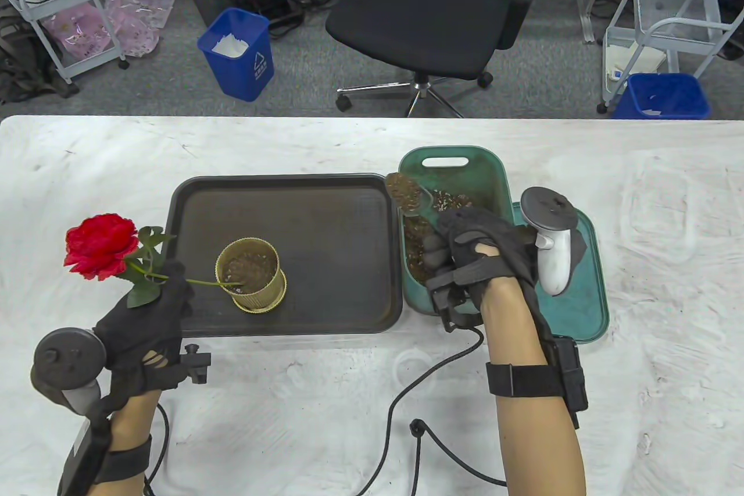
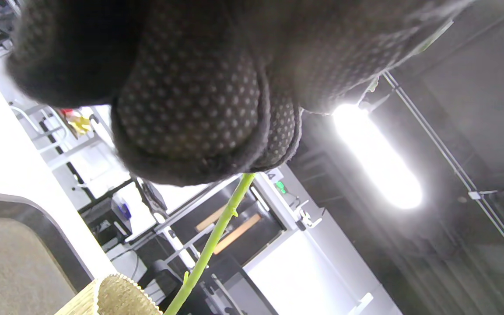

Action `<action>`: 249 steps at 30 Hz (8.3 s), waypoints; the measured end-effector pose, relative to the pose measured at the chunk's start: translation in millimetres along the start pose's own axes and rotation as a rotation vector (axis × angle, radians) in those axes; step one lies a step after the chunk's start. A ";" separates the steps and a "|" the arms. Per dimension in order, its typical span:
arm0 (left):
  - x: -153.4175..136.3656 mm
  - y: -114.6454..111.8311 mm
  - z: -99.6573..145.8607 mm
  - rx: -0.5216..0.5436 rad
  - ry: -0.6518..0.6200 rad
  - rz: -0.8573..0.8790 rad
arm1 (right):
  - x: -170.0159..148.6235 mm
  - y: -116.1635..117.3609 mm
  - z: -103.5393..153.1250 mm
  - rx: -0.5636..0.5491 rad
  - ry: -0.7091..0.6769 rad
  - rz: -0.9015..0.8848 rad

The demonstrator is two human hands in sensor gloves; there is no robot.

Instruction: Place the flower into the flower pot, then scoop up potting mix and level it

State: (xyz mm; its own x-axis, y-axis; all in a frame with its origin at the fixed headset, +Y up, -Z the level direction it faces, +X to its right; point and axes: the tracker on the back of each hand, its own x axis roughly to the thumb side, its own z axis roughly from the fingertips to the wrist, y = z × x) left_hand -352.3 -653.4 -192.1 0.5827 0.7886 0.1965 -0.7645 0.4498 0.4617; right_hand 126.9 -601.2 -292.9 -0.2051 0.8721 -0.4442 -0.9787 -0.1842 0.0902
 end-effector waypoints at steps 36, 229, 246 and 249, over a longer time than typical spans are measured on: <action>-2.1 1.9 -0.6 0.008 0.010 -0.002 | 15.2 204.0 38.4 -0.130 -0.582 1.041; -5.2 0.6 1.1 0.021 0.012 -0.038 | 6.8 0.4 -96.1 -0.374 0.307 0.979; -5.4 1.5 0.3 0.022 0.016 -0.037 | -8.5 -17.9 -98.8 -0.098 0.301 0.500; -5.4 1.2 0.1 0.020 0.016 -0.033 | -14.1 -19.9 -95.7 -0.048 0.307 0.417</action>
State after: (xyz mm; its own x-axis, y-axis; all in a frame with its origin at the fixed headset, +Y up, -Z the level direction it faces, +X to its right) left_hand -356.4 -657.1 -192.5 0.6032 0.7800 0.1668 -0.7389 0.4676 0.4852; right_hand 149.6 -653.2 -373.8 -0.5607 0.5484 -0.6204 -0.8110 -0.5147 0.2780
